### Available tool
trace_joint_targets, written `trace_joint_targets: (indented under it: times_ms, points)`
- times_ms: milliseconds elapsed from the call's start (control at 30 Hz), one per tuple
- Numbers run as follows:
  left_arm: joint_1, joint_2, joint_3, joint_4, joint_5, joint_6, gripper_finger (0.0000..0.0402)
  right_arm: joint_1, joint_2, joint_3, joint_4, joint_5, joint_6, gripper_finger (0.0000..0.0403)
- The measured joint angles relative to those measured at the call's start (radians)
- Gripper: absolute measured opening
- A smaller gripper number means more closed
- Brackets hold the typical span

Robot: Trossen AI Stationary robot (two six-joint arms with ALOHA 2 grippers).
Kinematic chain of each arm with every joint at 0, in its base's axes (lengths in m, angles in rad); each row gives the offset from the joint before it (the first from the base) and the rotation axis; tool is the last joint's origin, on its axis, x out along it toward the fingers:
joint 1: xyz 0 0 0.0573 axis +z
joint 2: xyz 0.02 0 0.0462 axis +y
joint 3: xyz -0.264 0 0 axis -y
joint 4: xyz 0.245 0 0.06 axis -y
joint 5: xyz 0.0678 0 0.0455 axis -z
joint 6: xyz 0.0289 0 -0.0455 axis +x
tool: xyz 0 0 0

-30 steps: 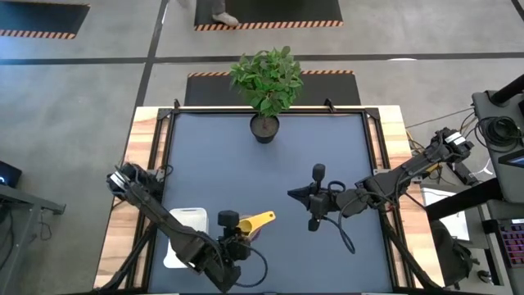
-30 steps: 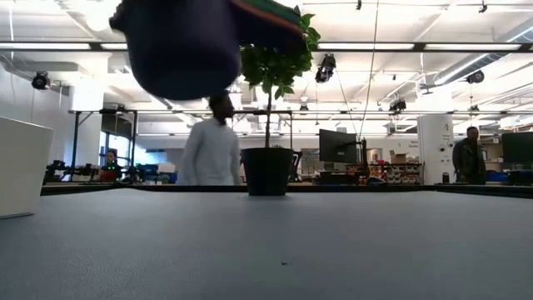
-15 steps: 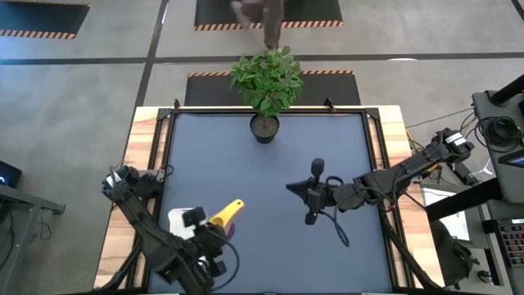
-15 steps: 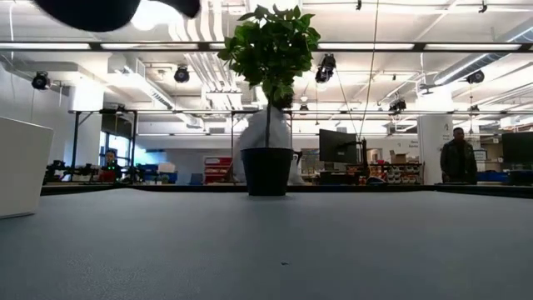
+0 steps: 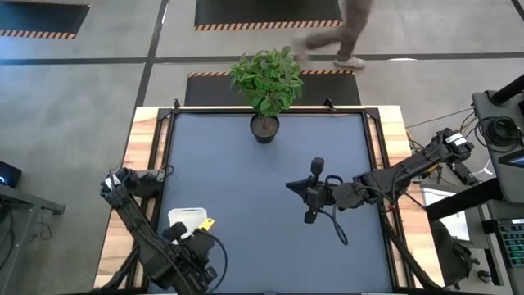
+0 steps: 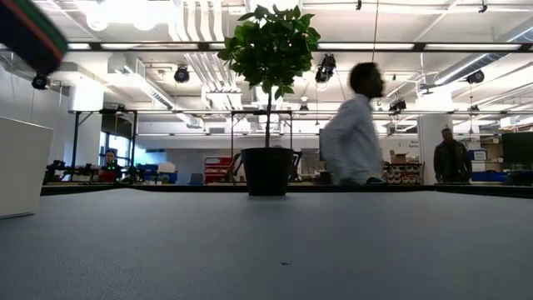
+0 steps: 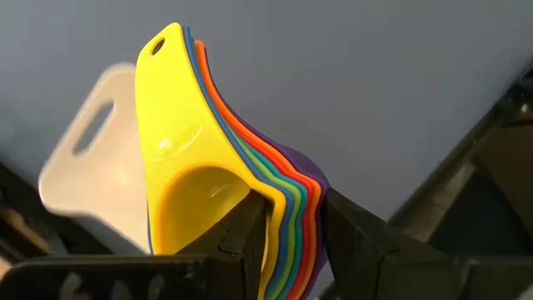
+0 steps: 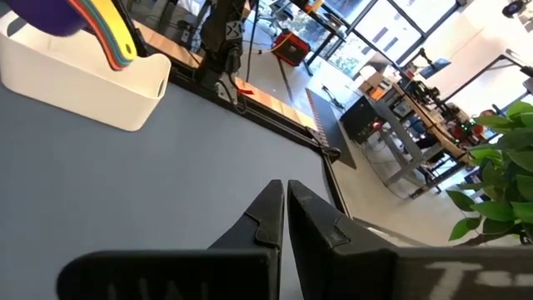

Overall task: Nest measuring cups in basket
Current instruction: Put the set of measuring cups into the white bin

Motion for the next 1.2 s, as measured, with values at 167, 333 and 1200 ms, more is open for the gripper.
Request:
trace_joint_targets:
  times_ms: [167, 333, 1200]
  points:
    - [-0.013, -0.001, -0.007, -0.001, 0.043, -0.064, 0.0089, 0.000, 0.000, 0.000, 0.000, 0.000, 0.002, 0.0009]
    - [-0.017, -0.003, -0.011, 0.001, 0.055, -0.091, 0.0089, 0.000, 0.000, 0.000, 0.000, 0.000, 0.003, 0.0009]
    - [-0.036, -0.006, -0.248, 0.002, 0.054, -0.262, 0.0089, 0.000, -0.001, 0.000, 0.000, 0.000, 0.003, 0.0009]
